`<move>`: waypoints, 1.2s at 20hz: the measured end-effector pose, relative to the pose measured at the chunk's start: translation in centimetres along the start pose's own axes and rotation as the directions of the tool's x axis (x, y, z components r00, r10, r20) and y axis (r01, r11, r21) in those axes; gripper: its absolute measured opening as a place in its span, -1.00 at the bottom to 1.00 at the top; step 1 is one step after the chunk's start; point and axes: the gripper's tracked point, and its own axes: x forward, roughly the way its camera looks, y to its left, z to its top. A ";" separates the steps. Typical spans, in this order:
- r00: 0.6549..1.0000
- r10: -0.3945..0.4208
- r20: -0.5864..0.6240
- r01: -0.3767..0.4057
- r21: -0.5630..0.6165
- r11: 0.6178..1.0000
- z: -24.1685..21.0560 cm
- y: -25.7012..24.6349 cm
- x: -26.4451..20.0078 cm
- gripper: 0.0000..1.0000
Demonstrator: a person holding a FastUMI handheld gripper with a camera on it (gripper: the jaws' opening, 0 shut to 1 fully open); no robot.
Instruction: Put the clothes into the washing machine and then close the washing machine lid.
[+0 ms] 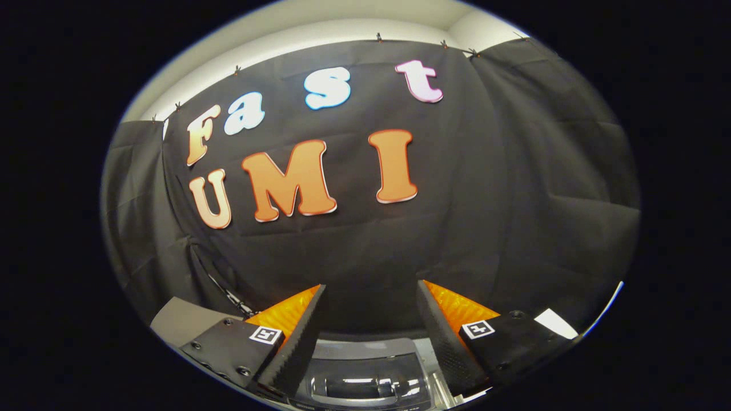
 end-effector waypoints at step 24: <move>0.986 -0.039 0.164 0.039 0.004 0.999 7.6 -2.6 -3.7 0.97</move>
